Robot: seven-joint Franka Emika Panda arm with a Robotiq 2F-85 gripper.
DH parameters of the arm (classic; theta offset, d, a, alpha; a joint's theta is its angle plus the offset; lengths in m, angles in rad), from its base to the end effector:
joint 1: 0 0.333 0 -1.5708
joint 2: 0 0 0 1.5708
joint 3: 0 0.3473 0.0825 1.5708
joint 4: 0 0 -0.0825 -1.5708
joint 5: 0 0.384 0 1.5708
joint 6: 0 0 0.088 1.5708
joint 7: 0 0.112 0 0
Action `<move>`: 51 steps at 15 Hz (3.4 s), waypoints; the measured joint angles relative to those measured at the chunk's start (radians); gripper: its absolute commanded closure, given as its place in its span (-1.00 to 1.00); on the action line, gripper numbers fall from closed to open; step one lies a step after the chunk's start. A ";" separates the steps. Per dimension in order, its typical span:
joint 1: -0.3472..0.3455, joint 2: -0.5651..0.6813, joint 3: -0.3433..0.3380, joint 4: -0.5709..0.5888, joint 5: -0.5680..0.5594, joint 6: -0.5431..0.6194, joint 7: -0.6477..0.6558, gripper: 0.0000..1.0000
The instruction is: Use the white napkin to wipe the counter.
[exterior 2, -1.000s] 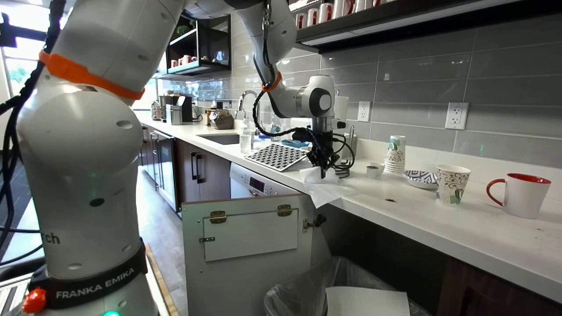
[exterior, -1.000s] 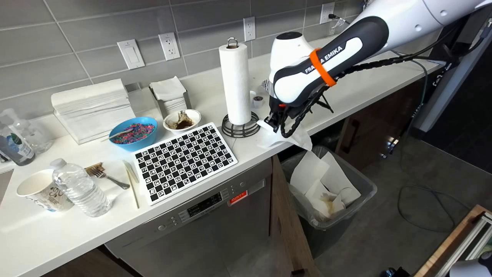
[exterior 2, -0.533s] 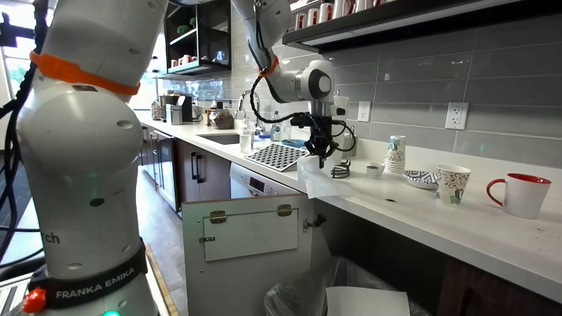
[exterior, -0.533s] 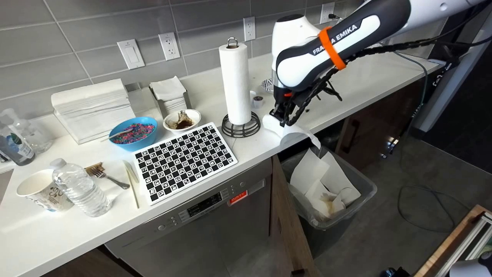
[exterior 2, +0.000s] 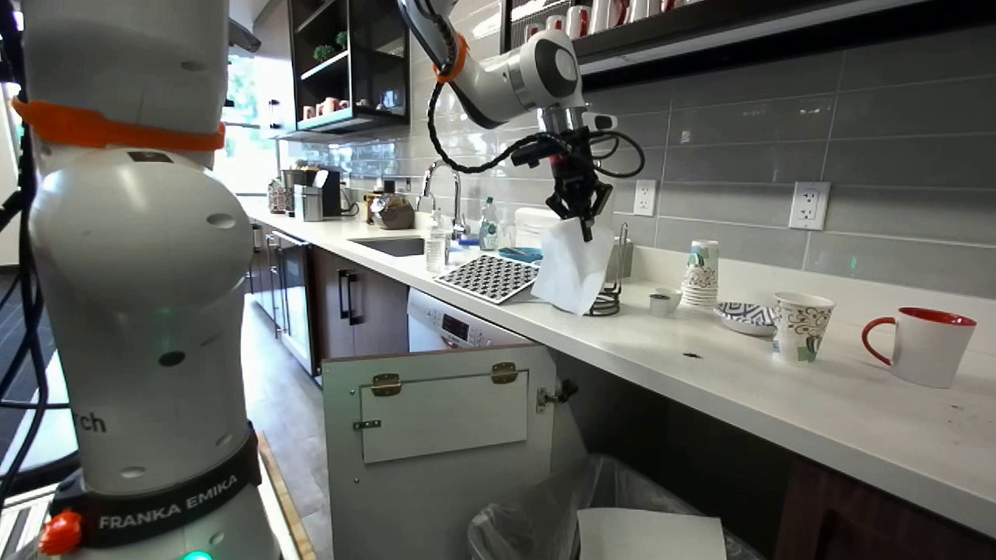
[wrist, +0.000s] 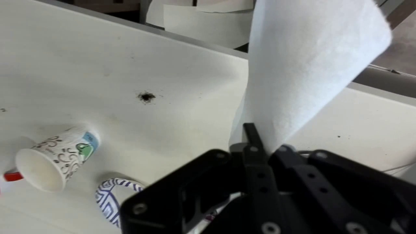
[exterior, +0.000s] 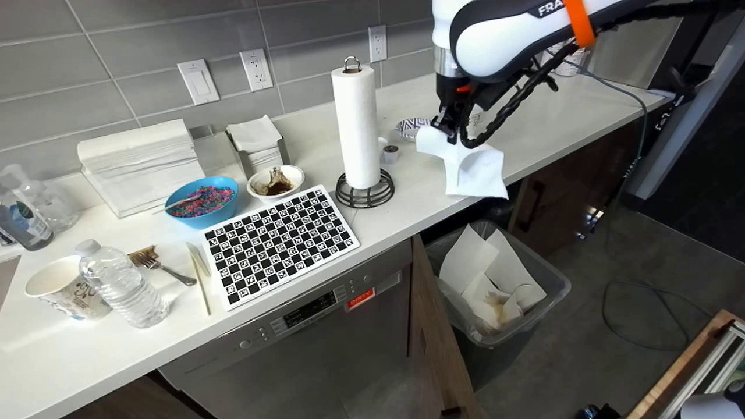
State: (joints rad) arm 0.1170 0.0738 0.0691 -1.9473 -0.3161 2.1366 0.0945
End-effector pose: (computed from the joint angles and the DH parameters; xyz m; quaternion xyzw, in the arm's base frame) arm 0.5835 0.0940 0.4814 0.9817 0.1214 0.0756 0.1257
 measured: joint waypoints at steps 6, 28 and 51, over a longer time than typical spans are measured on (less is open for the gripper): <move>-0.022 -0.116 -0.002 -0.035 -0.137 -0.028 0.081 0.99; -0.151 -0.072 -0.085 -0.071 -0.243 0.292 0.136 0.99; -0.147 0.086 -0.100 0.034 -0.143 0.347 0.141 0.32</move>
State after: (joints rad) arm -0.0301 0.1600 -0.0313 -1.9137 -0.4586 2.4836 0.2352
